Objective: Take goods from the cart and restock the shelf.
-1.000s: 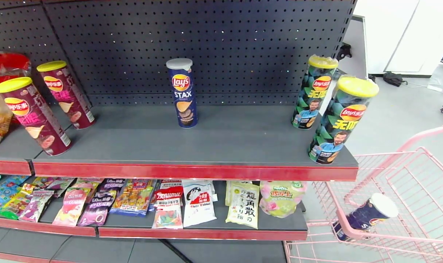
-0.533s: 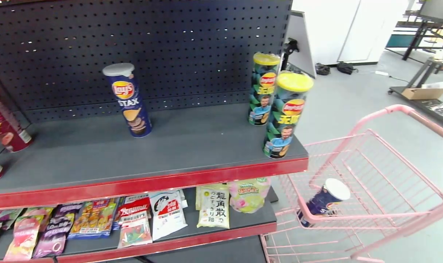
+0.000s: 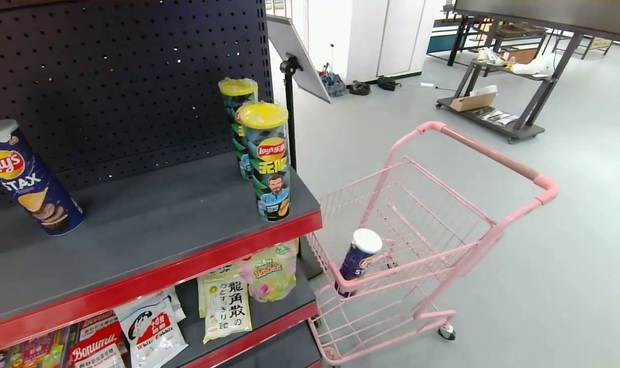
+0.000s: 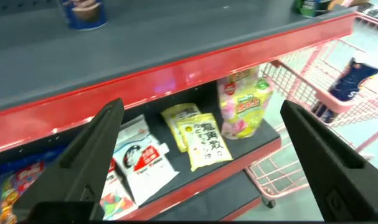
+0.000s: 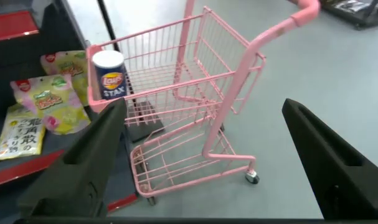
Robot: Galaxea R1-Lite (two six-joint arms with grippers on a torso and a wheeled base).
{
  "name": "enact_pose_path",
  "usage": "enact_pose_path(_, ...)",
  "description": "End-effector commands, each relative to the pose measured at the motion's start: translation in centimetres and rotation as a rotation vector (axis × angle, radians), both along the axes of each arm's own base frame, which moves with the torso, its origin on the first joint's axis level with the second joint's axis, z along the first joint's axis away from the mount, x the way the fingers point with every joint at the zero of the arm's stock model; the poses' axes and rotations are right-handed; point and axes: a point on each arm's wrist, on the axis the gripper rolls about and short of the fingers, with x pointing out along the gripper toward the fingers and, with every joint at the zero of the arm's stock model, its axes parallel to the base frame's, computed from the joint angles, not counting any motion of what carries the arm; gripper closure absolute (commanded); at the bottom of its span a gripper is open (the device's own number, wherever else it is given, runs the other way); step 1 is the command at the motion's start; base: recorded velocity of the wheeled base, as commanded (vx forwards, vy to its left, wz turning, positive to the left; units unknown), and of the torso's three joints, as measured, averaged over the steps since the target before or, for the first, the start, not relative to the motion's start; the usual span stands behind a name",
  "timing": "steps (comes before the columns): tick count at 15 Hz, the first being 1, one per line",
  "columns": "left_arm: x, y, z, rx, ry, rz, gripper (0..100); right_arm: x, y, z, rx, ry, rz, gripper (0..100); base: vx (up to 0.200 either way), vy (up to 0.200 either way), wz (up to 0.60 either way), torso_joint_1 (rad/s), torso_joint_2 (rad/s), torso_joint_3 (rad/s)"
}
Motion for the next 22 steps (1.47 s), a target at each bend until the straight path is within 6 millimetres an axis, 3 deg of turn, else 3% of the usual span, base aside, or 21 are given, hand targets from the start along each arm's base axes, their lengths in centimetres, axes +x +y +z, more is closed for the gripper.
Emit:
enact_pose_path(1, 0.01, 0.0, 0.0, 0.001, 0.001, 0.0, 0, 0.0, 0.0, 0.0, -0.001, 0.0, 0.0, 0, 0.0, 0.0, 0.0, 0.0, 0.0, 0.0)
enact_pose_path(6, 0.01, 0.0, 0.0, 0.002, 0.001, 0.0, 0, 0.0, 0.0, 0.0, -0.001, 0.0, 0.0, 0, 0.12, 0.0, 0.0, -0.001, 0.0, 0.004)
enact_pose_path(13, 0.01, 0.0, 0.0, -0.002, 0.001, 0.0, 0, 0.0, 0.0, 0.0, 0.001, 0.0, 0.003, 0, 0.0, 0.0, 0.0, -0.009, 0.02, 0.013)
enact_pose_path(22, 0.01, 0.0, 0.0, -0.002, 0.001, 0.0, 0, 0.0, 0.01, 0.0, 0.001, 0.0, 0.002, 0, 0.0, 0.0, 0.0, -0.138, 0.37, 0.224)
